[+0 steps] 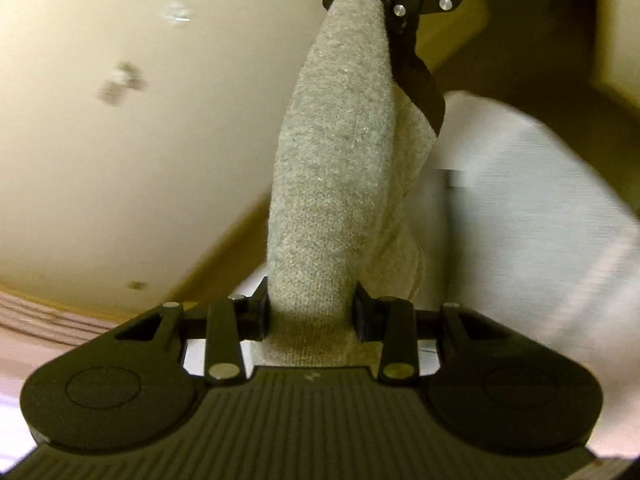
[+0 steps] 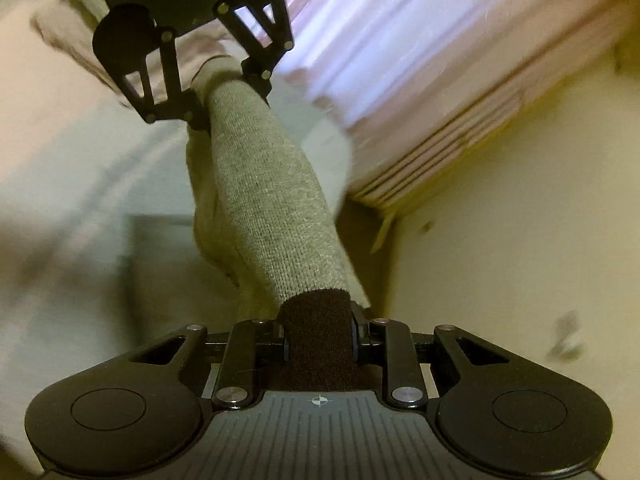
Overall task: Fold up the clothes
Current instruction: 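Carry the folded sweater with both grippers onto the stack of folded clothes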
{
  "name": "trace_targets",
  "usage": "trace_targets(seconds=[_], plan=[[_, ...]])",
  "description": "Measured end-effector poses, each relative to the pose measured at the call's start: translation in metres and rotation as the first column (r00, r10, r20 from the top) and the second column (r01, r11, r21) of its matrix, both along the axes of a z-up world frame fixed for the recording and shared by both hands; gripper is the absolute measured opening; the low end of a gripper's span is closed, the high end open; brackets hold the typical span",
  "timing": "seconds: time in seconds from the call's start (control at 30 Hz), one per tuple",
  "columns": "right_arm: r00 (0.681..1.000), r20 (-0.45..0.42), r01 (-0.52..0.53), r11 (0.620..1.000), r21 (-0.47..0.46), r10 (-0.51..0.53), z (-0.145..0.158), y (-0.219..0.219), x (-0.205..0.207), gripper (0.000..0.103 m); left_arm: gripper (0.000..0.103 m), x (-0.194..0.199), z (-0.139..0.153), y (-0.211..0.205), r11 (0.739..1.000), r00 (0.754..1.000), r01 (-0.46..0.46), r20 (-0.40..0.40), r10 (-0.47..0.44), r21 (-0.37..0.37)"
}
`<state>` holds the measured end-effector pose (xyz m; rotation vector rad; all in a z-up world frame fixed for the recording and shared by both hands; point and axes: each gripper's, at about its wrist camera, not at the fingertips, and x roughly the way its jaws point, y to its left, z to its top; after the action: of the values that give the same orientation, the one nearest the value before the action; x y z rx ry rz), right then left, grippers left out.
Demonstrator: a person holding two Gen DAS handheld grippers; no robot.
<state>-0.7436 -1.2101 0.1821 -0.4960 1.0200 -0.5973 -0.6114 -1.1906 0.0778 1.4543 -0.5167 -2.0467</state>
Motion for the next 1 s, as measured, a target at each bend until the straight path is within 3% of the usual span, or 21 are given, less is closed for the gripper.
trace_targets(seconds=[0.1, 0.13, 0.2, 0.27, 0.33, 0.37, 0.43, 0.53, 0.77, 0.87, 0.93, 1.0], plan=[[0.999, 0.01, -0.048, 0.99, -0.13, 0.05, -0.062, -0.015, -0.012, 0.023, 0.033, -0.013, -0.033, -0.025, 0.988, 0.998, -0.019, 0.052, 0.028, -0.155], [0.997, 0.029, -0.061, 0.985, -0.159, 0.066, -0.099, -0.019, -0.019, 0.023, 0.033, -0.017, -0.053, -0.028, 0.98, 0.997, -0.026, 0.065, 0.04, -0.197], [0.996, 0.022, -0.081, 0.988, -0.131, 0.085, -0.162, -0.024, -0.026, 0.023, 0.033, -0.027, -0.112, -0.033, 0.968, 0.993, -0.024, 0.102, 0.052, -0.251], [0.993, -0.014, -0.115, 0.992, -0.05, 0.114, -0.222, -0.02, -0.032, 0.023, 0.033, -0.033, -0.17, -0.032, 0.966, 0.991, -0.068, 0.096, 0.094, -0.249], [0.985, -0.044, -0.168, 0.985, -0.036, 0.166, -0.256, -0.005, -0.041, 0.024, 0.034, -0.041, -0.237, -0.021, 0.983, 0.986, -0.071, 0.134, 0.095, -0.171], [0.984, -0.031, -0.18, 0.982, -0.057, 0.178, -0.261, 0.002, -0.047, 0.024, 0.034, -0.043, -0.261, -0.012, 0.986, 0.984, -0.062, 0.155, 0.086, -0.154], [0.986, 0.007, -0.167, 0.985, -0.049, 0.167, -0.258, 0.006, -0.054, 0.025, 0.033, -0.043, -0.287, 0.008, 0.975, 0.984, -0.047, 0.158, 0.083, -0.219], [0.986, -0.006, -0.164, 0.985, -0.059, 0.164, -0.255, 0.014, -0.053, 0.025, 0.033, -0.038, -0.287, 0.018, 0.969, 0.99, -0.073, 0.103, 0.099, -0.237], [0.985, -0.023, -0.173, 0.982, -0.072, 0.172, -0.255, 0.011, -0.06, 0.025, 0.036, -0.04, -0.286, 0.006, 0.975, 0.987, -0.085, 0.117, 0.111, -0.203], [0.958, -0.121, -0.277, 0.945, -0.176, 0.258, -0.263, -0.006, -0.047, 0.024, 0.036, -0.043, -0.29, 0.01, 0.97, 0.986, -0.108, 0.102, 0.133, -0.218], [0.953, -0.123, -0.299, 0.918, -0.259, 0.276, -0.254, -0.012, -0.054, 0.025, 0.036, -0.036, -0.297, 0.024, 0.963, 0.985, -0.115, 0.098, 0.143, -0.244], [0.966, -0.098, -0.257, 0.941, -0.218, 0.241, -0.263, -0.015, -0.06, 0.025, 0.034, -0.038, -0.3, 0.026, 0.957, 0.985, -0.124, 0.086, 0.151, -0.263]])
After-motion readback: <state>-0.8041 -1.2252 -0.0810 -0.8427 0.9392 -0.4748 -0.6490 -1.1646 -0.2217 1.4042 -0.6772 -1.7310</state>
